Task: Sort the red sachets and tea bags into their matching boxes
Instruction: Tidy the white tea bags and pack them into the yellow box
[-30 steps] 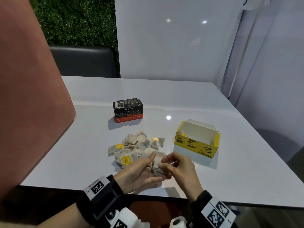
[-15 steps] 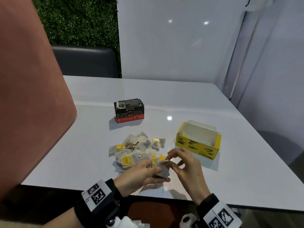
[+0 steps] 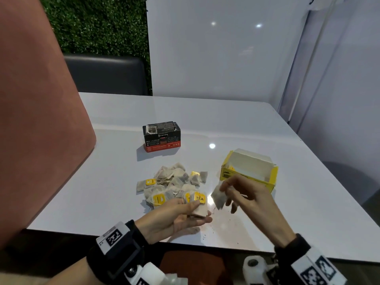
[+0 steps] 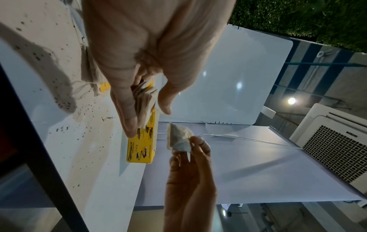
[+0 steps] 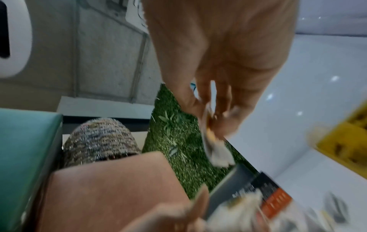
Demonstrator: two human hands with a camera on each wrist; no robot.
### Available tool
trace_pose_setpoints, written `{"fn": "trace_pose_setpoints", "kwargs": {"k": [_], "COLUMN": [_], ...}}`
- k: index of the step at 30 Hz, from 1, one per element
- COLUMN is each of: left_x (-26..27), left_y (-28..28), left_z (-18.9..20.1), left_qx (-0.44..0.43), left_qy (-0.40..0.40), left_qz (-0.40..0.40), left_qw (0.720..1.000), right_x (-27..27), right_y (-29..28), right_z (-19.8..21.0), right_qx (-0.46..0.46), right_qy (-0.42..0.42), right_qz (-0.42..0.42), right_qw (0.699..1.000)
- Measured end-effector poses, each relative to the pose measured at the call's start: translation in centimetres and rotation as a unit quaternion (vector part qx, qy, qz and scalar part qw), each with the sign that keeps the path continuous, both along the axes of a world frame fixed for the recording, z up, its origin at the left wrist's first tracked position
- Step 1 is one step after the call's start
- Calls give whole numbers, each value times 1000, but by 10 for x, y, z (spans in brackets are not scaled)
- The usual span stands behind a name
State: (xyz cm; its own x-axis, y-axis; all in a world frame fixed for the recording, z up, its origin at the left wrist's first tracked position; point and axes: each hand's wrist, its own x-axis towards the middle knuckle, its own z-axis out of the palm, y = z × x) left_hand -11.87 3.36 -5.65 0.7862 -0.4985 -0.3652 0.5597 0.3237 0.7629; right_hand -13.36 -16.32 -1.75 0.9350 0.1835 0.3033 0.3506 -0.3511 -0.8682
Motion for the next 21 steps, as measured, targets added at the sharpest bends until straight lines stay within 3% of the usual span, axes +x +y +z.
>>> {"fn": "trace_pose_setpoints", "kwargs": {"k": [3, 6, 8, 10, 12, 16, 21], "left_x": [0, 0, 0, 0, 0, -1, -3], "left_y": [1, 1, 0, -1, -2, -6, -9], "left_z": [3, 4, 4, 5, 6, 4, 3], "left_qx": [-27, -33, -34, -31, -35, -39, -26], "left_qy": [30, 43, 48, 49, 52, 57, 44], "left_qz": [11, 2, -9, -15, -16, -5, -16], "left_qw": [999, 999, 998, 998, 998, 998, 999], "right_x": [0, 1, 2, 5, 9, 12, 21], "right_y": [-9, -13, -13, -12, -11, -2, 8], "right_z": [12, 13, 13, 15, 17, 20, 21], "right_qx": [-59, -178, -255, -304, -283, -189, -219], "right_qy": [16, -91, -168, -197, -162, -10, 68], "right_qz": [72, 63, 52, 50, 57, 72, 93], "right_qw": [995, 978, 951, 931, 944, 979, 969]}}
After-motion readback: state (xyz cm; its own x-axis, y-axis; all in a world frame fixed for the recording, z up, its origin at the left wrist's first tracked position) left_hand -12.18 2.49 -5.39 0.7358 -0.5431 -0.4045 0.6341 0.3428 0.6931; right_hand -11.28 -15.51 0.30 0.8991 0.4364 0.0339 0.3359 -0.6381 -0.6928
